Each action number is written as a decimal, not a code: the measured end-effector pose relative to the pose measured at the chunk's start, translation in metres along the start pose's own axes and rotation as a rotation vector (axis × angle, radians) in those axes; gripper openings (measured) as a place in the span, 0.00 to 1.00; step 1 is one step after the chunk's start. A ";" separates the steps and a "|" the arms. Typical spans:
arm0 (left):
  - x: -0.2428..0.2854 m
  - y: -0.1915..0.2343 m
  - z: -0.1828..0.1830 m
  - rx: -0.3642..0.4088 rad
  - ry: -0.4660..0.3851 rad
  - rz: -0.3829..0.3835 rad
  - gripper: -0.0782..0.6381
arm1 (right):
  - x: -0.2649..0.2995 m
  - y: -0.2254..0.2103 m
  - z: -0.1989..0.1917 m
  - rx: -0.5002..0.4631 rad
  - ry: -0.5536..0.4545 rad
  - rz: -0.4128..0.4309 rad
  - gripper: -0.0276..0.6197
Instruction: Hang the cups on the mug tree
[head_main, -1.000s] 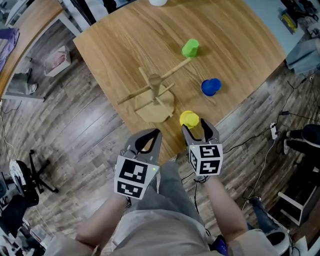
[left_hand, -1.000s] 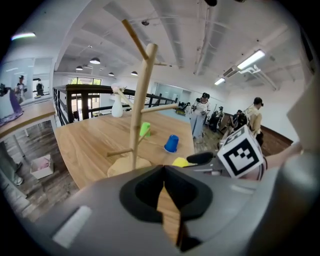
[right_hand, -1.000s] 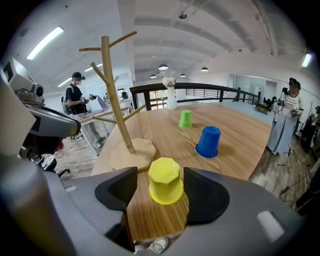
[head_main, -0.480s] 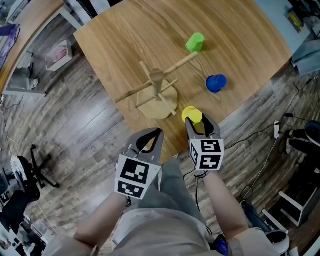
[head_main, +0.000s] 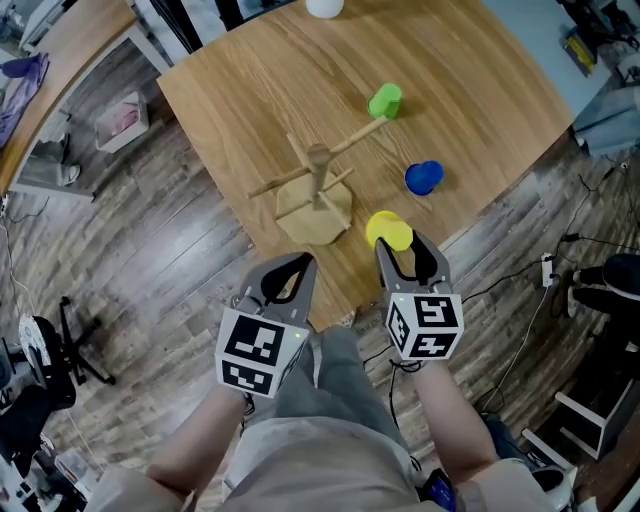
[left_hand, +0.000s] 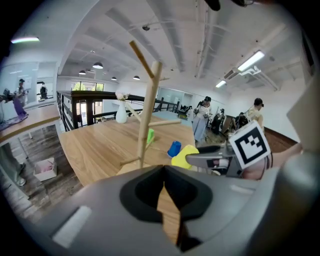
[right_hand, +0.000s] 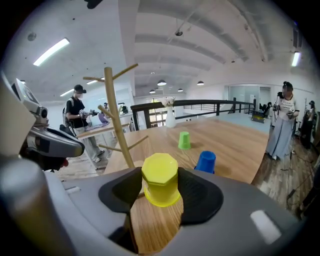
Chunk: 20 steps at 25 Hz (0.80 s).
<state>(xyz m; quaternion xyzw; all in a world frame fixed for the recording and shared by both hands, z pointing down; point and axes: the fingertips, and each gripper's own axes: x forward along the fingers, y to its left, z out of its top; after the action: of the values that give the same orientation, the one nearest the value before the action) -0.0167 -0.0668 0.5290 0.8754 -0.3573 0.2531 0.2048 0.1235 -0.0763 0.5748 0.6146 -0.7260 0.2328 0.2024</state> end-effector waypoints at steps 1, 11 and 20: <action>-0.005 -0.001 0.006 0.005 -0.012 0.001 0.11 | -0.007 0.002 0.009 -0.005 -0.019 0.001 0.40; -0.051 -0.003 0.058 0.034 -0.113 0.019 0.11 | -0.083 0.031 0.100 -0.056 -0.213 0.025 0.40; -0.084 -0.012 0.092 0.044 -0.190 0.034 0.11 | -0.134 0.066 0.144 -0.076 -0.299 0.090 0.40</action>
<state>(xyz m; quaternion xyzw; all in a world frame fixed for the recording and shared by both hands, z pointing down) -0.0328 -0.0649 0.4045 0.8935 -0.3844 0.1801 0.1464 0.0793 -0.0447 0.3747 0.6010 -0.7833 0.1198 0.1046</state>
